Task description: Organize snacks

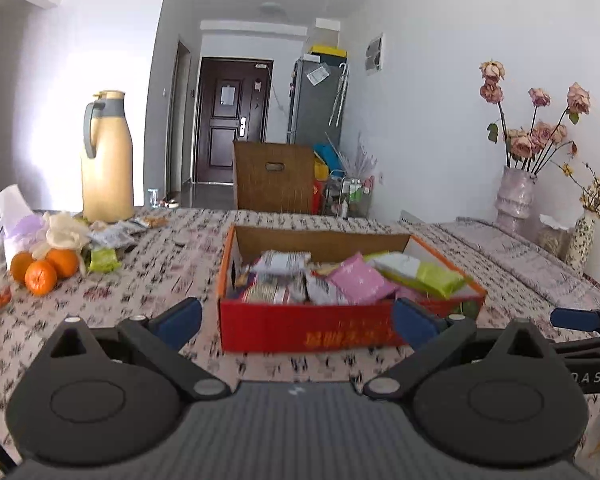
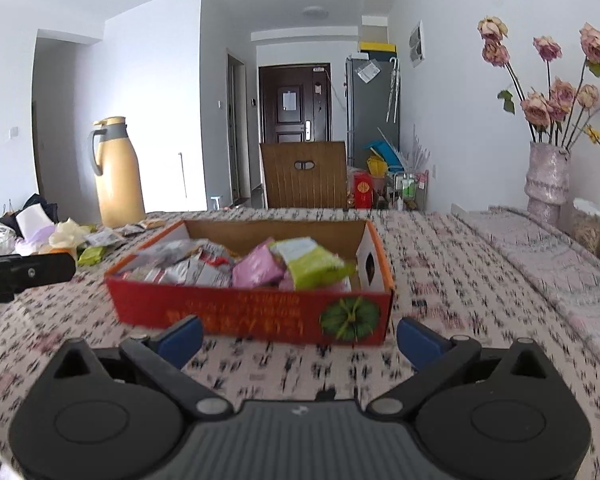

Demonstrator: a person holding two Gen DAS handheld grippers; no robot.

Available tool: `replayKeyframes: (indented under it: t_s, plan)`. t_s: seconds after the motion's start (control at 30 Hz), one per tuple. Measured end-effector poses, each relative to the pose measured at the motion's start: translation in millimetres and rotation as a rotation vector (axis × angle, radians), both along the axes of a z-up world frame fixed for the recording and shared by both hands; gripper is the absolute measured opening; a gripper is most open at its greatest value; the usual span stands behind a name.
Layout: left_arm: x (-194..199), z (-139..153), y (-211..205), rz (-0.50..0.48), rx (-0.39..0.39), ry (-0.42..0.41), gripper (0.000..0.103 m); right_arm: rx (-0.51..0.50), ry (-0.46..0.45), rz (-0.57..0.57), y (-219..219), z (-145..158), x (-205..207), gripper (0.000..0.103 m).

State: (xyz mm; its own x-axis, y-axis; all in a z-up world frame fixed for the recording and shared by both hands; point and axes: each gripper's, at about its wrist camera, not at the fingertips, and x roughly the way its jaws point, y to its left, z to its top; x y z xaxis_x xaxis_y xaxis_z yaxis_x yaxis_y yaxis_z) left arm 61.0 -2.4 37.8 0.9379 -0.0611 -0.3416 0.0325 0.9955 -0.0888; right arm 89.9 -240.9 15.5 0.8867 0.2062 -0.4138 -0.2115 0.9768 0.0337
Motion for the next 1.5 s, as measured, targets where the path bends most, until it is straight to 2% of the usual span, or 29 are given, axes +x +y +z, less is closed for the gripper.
replayKeyframes:
  t_s: [0.23,0.57,1.5]
  plan:
    - [-18,-24,4,-0.002,-0.022,0.075,0.103,0.01,0.052,-0.008,-3,-18,-21,0.103]
    - [-19,-37,3,-0.019,-0.023,0.121,0.103,0.021,0.088,-0.011,-4,-31,-25,0.103]
    - [-15,-43,3,-0.023,-0.026,0.134,0.103,0.026,0.105,-0.009,-3,-38,-18,0.103]
